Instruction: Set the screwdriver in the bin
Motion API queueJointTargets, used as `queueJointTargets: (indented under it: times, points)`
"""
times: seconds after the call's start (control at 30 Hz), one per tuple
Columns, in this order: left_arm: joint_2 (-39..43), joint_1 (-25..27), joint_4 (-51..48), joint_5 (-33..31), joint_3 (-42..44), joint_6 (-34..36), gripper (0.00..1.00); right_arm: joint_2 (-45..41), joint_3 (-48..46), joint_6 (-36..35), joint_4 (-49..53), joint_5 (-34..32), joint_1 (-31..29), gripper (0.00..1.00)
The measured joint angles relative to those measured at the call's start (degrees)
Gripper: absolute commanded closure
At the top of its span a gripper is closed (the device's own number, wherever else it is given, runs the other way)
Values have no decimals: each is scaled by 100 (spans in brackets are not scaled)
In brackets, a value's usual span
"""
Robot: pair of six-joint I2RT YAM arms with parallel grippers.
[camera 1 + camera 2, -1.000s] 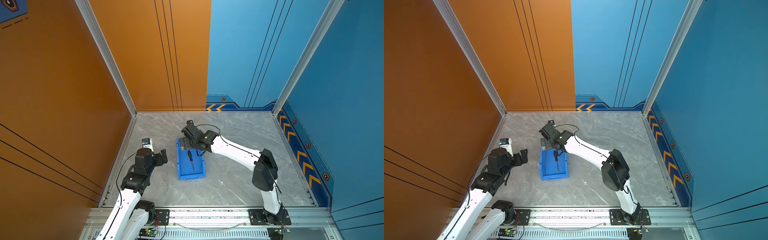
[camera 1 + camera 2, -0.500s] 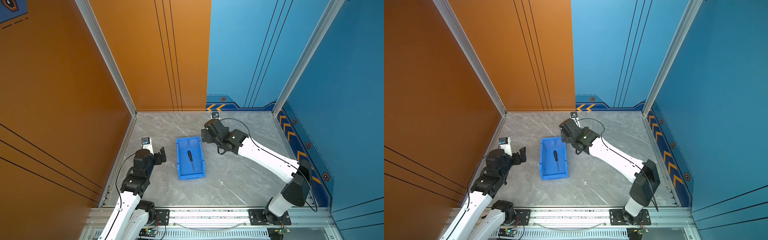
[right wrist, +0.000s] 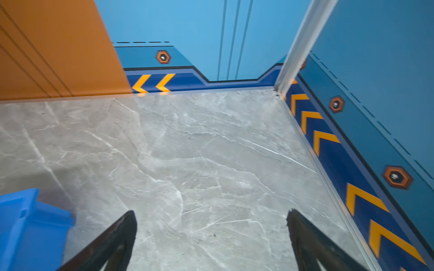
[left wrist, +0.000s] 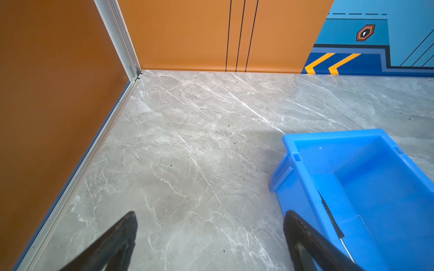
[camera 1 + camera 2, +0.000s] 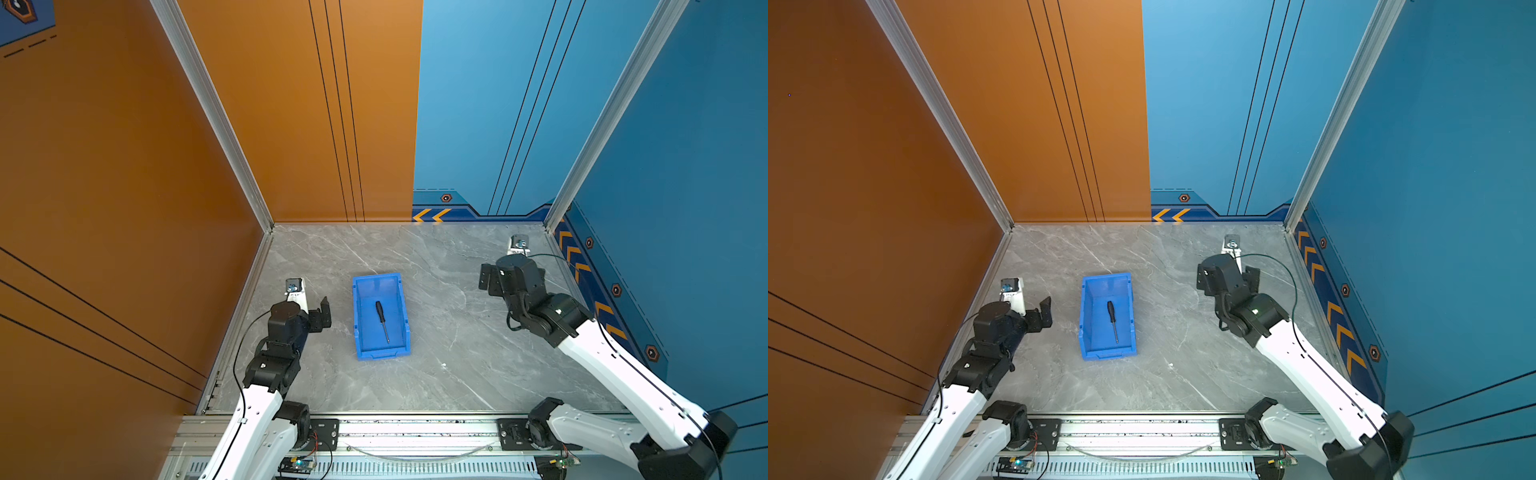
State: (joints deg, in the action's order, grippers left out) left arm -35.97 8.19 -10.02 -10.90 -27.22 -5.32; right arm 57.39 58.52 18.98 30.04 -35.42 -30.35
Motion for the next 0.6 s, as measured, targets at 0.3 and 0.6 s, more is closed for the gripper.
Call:
queueJointTargets:
  times: [0.3,0.6]
  points:
    - [-42,-214,299,59,282,122,2,-2337,-2708,-872,-1360,892,1132,0]
    - [-258,-262,918,146,831,-181,2,-2494,-3805,-1156,-2271,1539,1637,0]
